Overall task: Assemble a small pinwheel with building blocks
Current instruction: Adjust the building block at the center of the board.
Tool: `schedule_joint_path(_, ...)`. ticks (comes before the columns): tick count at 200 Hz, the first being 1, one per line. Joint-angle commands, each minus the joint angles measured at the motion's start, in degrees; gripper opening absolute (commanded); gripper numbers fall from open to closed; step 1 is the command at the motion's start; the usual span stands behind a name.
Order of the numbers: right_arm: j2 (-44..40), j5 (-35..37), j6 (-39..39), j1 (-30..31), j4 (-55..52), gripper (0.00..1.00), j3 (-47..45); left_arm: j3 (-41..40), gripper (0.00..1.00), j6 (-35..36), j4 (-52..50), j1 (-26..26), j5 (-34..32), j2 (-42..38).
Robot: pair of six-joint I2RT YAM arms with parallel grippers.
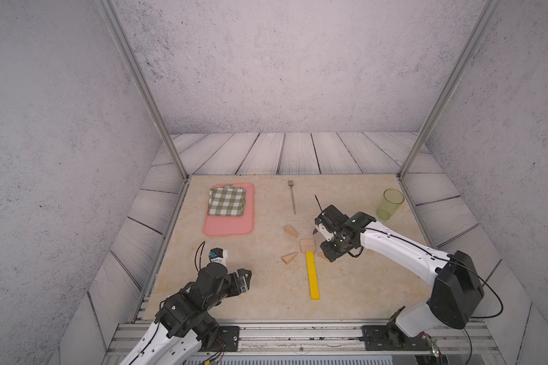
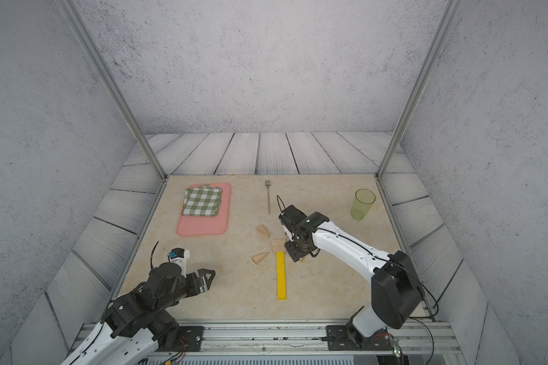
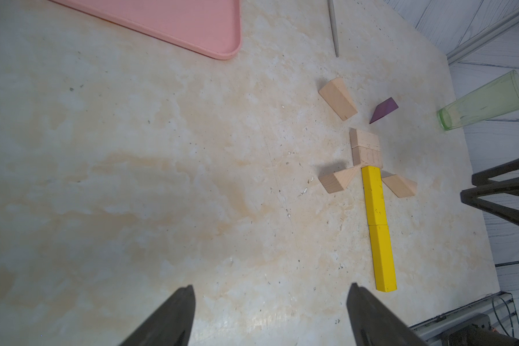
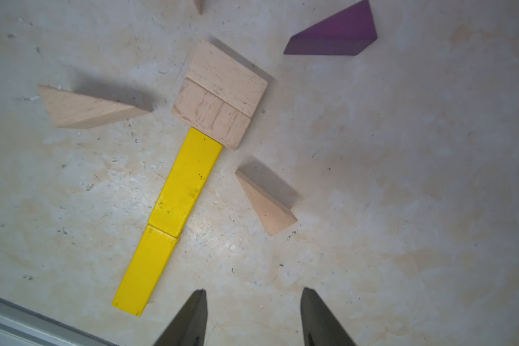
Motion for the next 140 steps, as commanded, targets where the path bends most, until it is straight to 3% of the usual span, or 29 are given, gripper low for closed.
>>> schedule_joint_path(1, 3.54, -0.16, -6.33, -0.03, 1.75, 0.53, -0.63, -0.45, 0.86, -0.44, -0.54, 0.25, -0.48, -0.83)
schedule_joint_path(106, 15.76, 1.13, -13.31, -0.11, 3.99, 0.51, 4.72, -0.62, 0.86, -0.59, -0.45, 0.25, -0.57, -1.07)
schedule_joint_path(140, 18.36, 1.77, -14.38, -0.15, 4.30, 0.46, 5.32, -0.62, 0.86, -0.52, -0.54, 0.25, -0.65, -1.07)
